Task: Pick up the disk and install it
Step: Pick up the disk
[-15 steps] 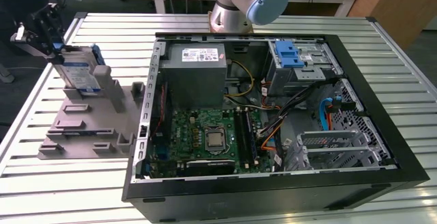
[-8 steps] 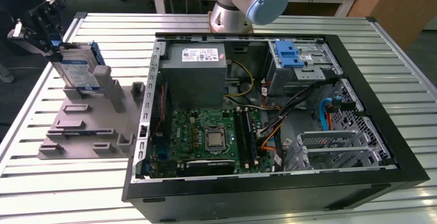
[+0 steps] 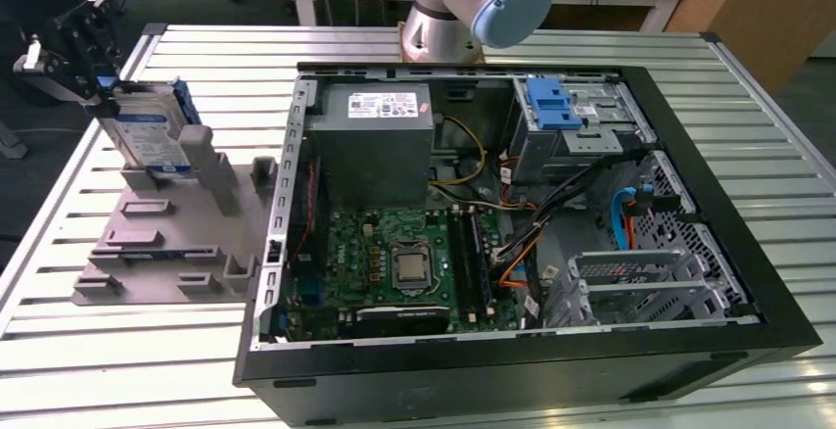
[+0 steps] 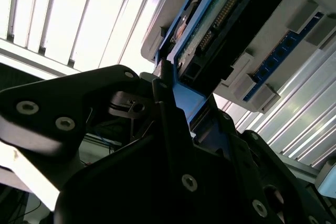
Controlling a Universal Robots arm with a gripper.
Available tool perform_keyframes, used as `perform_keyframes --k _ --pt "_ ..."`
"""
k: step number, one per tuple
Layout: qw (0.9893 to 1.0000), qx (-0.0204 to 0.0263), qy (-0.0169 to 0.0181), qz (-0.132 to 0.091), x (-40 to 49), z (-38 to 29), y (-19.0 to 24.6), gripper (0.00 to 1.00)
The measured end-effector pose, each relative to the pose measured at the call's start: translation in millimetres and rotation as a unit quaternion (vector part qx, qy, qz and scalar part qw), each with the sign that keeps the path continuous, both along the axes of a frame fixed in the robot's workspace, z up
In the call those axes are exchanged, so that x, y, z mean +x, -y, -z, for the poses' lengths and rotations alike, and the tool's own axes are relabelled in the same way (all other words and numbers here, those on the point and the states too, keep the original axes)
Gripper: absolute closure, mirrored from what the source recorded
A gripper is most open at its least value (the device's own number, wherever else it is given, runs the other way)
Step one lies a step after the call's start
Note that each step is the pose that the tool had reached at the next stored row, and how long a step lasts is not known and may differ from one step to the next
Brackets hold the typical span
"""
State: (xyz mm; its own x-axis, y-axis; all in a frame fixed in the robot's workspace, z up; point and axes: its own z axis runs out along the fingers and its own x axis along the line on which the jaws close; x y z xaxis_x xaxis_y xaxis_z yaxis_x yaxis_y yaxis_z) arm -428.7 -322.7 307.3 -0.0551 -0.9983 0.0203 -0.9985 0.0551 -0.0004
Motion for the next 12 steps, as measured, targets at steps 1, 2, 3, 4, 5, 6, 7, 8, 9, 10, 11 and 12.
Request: perform_keyframes --k 1,2,3,4,5,6,7,8,9,10,11,12 --pt "1.0 0.0 0.0 0.0 0.0 0.0 0.0 0.64" --pt "1.0 0.0 0.0 0.0 0.0 0.0 0.0 0.64" --pt "1.0 0.0001 0.0 0.0 0.0 0.0 0.0 0.64" --pt "1.0 0.0001 0.0 0.0 0.0 0.0 0.0 0.64" --pt "1.0 0.0001 0.0 0.0 0.0 -0.1 0.0 0.64" --pt "1.0 0.0001 -0.0001 0.0 -0.1 -0.5 0.0 0.64" --pt "1.0 0.0001 -0.0001 0.0 0.0 -0.9 0.0 0.64" --pt "1.0 0.0001 -0.0001 0.0 0.0 -1.3 0.0 0.64" --pt "1.0 0.0001 -0.0001 0.0 0.0 -1.8 0.0 0.64" --pt "1.0 0.0001 0.0 0.0 0.0 -2.4 0.0 0.64" --pt "1.0 0.0002 0.0 0.0 0.0 -3.0 0.0 0.64" --pt "1.0 0.0001 0.0 0.0 0.0 -3.8 0.0 0.64"
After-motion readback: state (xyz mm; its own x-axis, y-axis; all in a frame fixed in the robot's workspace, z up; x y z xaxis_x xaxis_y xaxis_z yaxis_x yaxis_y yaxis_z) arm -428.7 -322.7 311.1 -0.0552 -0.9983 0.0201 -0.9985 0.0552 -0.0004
